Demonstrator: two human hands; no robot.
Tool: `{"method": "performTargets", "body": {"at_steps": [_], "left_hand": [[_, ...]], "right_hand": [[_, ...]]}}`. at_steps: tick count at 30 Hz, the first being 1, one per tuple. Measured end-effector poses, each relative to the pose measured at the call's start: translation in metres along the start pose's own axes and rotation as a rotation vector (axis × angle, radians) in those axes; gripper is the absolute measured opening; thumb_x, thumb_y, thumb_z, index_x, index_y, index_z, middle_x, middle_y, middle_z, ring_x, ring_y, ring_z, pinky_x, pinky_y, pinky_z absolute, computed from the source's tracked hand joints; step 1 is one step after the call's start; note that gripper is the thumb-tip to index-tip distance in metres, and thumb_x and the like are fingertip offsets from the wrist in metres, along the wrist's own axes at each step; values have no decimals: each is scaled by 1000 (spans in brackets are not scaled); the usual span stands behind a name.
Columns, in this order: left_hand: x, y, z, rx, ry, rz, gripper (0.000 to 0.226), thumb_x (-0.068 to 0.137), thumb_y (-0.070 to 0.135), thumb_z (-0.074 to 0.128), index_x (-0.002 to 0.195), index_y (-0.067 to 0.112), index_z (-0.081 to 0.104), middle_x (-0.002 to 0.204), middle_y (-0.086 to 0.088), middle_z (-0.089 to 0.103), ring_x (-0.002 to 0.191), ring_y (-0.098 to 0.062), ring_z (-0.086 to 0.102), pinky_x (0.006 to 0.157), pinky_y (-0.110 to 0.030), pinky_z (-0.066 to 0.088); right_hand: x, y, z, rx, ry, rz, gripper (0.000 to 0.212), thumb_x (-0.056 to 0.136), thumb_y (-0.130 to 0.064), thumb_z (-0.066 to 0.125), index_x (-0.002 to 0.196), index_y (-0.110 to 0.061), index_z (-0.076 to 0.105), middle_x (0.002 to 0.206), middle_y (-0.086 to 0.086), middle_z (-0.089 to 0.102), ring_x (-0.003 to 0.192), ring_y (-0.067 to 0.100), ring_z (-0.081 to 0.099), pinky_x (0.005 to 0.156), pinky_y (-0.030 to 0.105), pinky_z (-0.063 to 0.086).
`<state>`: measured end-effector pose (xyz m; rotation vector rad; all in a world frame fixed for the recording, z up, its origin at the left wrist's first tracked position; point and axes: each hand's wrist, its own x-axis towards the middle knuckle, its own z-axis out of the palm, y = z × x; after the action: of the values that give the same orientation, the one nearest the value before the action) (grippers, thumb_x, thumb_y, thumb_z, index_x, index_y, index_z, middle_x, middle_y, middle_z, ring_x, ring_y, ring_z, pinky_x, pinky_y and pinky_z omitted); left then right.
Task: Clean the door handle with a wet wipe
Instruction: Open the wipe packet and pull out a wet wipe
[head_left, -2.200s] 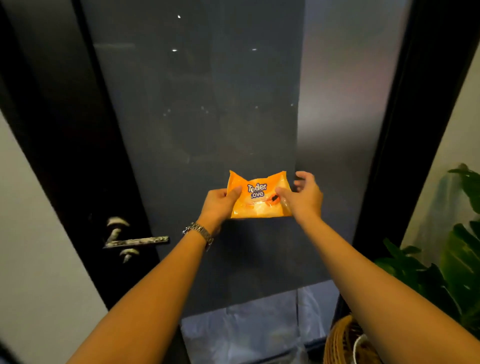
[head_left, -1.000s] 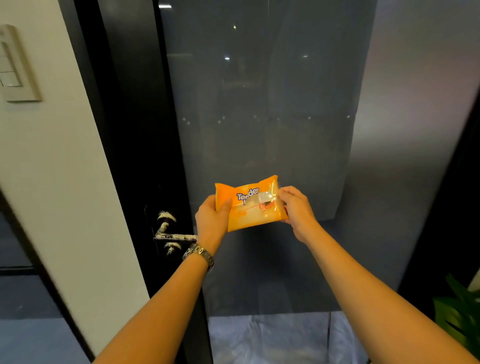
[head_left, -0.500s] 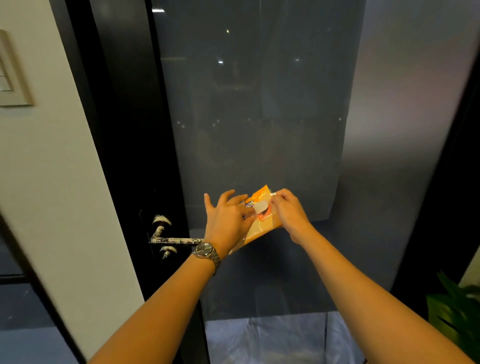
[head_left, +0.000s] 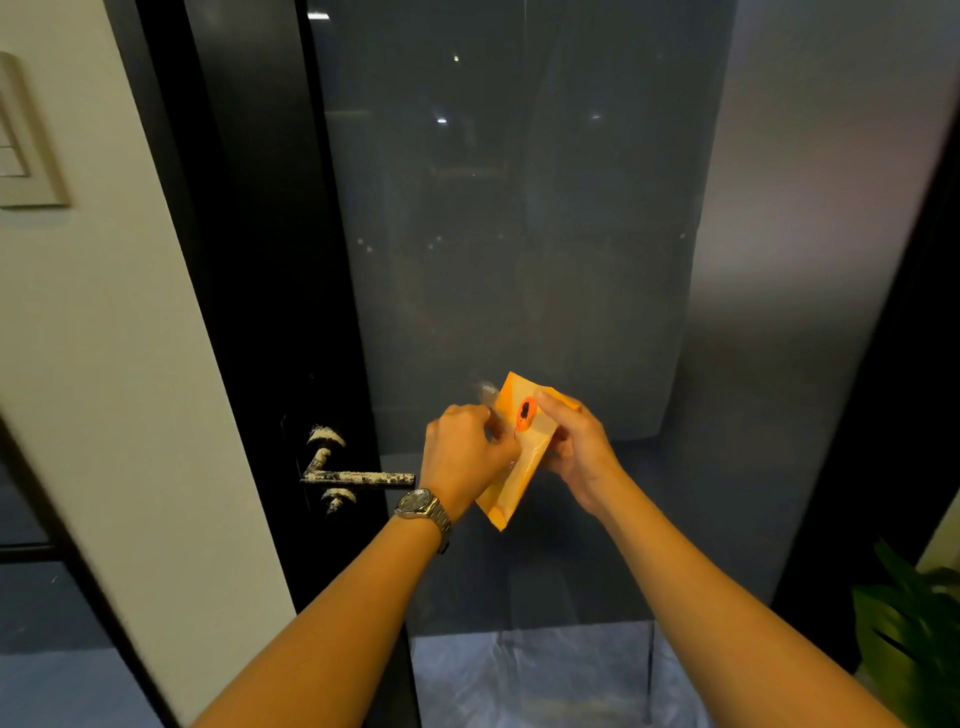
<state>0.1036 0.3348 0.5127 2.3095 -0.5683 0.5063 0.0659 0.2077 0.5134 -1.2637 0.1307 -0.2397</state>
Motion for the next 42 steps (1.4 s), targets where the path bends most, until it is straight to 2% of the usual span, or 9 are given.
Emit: {"method": "performTargets", "body": {"at_steps": [3, 11, 17, 20, 25, 30, 34, 38, 42], "left_hand": [[1, 3, 2, -38, -35, -79, 18, 82, 27, 59, 73, 12, 55, 68, -2, 56, 63, -18, 54, 50, -21, 35], [0, -1, 6, -283, -76, -109, 6, 77, 12, 61, 75, 7, 60, 72, -8, 64, 66, -17, 58, 61, -25, 48], [-2, -14, 3, -427, -131, -140, 5, 80, 14, 63, 76, 13, 64, 79, -2, 67, 75, -14, 63, 65, -19, 50], [-1, -16, 3, -445, -87, -109, 10, 83, 23, 64, 86, 15, 69, 84, 1, 70, 77, -12, 66, 70, -21, 53], [0, -11, 6, -166, 10, 24, 25, 78, 36, 69, 97, 20, 70, 95, 3, 64, 79, -8, 59, 67, -13, 48], [-6, -8, 8, 142, 93, 229, 23, 87, 34, 59, 100, 19, 69, 97, -2, 60, 84, -18, 58, 63, -29, 49], [-6, -9, 12, 293, 129, 434, 14, 79, 29, 68, 88, 20, 73, 84, -3, 66, 76, -22, 62, 49, -23, 39], [-3, -6, 11, 232, 52, 359, 27, 91, 35, 52, 109, 21, 66, 105, -1, 63, 99, -16, 54, 66, -25, 42], [-5, -1, 11, -56, 142, 151, 16, 84, 28, 60, 89, 18, 72, 86, 1, 67, 78, -10, 56, 64, -18, 45]], "right_hand": [[-5, 17, 6, -51, -97, 41, 27, 82, -37, 61, 105, -22, 61, 102, 4, 70, 97, 23, 66, 80, 38, 54], [2, 24, 9, -41, 84, 67, 37, 98, -47, 29, 86, -26, 58, 87, 3, 66, 88, 21, 64, 88, 42, 49], [4, 23, 6, -58, 128, 84, 43, 98, -48, 26, 116, -19, 53, 112, 13, 63, 98, 27, 62, 84, 42, 50], [5, 21, 6, -109, 122, 75, 37, 97, -49, 28, 108, -25, 55, 119, 12, 62, 98, 26, 61, 85, 41, 49], [6, 18, 9, -173, 131, 96, 46, 96, -51, 27, 123, -21, 51, 126, 13, 60, 111, 30, 59, 94, 46, 47], [7, 16, 10, -227, 144, 83, 48, 97, -48, 27, 125, -17, 51, 124, 13, 61, 106, 28, 60, 88, 41, 48], [7, 16, 9, -278, 137, 85, 50, 97, -49, 26, 125, -16, 51, 124, 13, 61, 102, 26, 61, 84, 38, 49], [7, 15, 7, -288, 159, 97, 44, 98, -48, 27, 115, -19, 54, 115, 12, 63, 98, 25, 62, 79, 34, 49], [6, 15, 5, -242, 192, 85, 33, 97, -47, 33, 87, -24, 54, 97, 7, 63, 76, 16, 61, 64, 28, 48]]}}
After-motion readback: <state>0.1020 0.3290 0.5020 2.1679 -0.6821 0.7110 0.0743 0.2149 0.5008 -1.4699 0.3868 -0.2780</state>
